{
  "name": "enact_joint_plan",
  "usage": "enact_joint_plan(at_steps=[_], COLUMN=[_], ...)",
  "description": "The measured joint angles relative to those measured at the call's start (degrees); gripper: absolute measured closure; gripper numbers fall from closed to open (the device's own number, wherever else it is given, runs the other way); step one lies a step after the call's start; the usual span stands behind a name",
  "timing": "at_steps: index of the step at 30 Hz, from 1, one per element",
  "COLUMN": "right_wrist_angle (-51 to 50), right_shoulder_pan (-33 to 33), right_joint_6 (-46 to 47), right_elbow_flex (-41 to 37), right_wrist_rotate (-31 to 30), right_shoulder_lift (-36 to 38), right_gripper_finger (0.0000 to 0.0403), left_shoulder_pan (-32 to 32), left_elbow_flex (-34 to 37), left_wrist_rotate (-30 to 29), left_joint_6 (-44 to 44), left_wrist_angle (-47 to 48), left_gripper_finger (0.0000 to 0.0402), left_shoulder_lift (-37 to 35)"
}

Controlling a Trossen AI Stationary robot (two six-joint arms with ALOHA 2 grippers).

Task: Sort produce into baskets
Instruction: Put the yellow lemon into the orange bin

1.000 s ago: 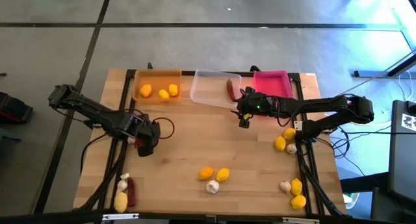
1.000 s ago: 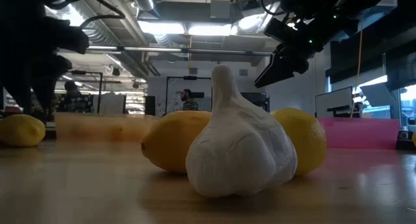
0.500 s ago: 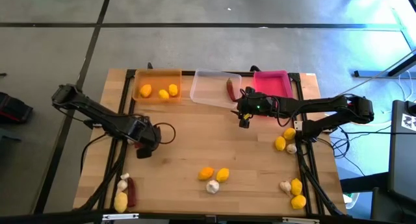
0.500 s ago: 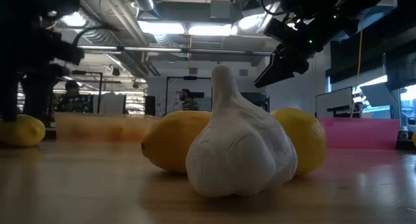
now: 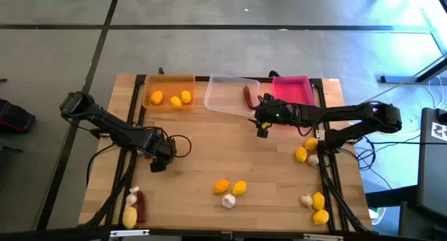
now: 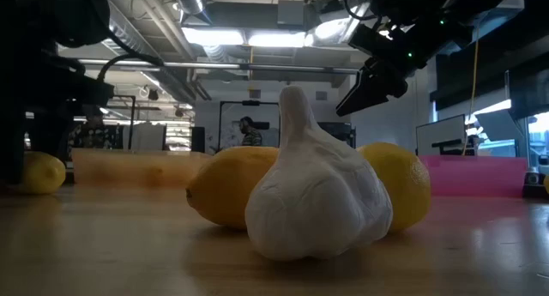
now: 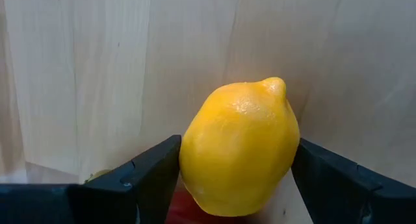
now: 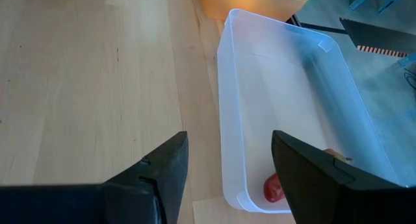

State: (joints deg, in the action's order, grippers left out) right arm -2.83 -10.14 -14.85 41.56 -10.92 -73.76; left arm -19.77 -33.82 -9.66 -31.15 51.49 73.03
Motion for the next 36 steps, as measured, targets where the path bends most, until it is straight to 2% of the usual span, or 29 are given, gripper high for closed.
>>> enact_joint_plan(at_steps=[10, 24, 36], right_wrist_angle=[0.1, 0.2, 0.1], right_shoulder_pan=[0.0, 0.0, 0.0], right_joint_6=[0.0, 0.0, 0.0], right_elbow_flex=[0.0, 0.0, 0.0], right_wrist_rotate=[0.0, 0.0, 0.0], right_shoulder_lift=[0.0, 0.0, 0.0], right_gripper_finger=[0.0187, 0.0188, 0.0188], left_shoulder_pan=[2.2, 8.9, 16.2], left_elbow_flex=[-0.6, -7.1, -9.8], left_wrist_rotate=[-0.2, 0.1, -2.9], left_joint_6=[-1.6, 0.2, 7.2], left_wrist_angle=[-3.3, -2.9, -2.7], left_gripper_finger=[0.0191, 0.0191, 0.0188], left_shoulder_lift=[1.4, 1.4, 0.2])
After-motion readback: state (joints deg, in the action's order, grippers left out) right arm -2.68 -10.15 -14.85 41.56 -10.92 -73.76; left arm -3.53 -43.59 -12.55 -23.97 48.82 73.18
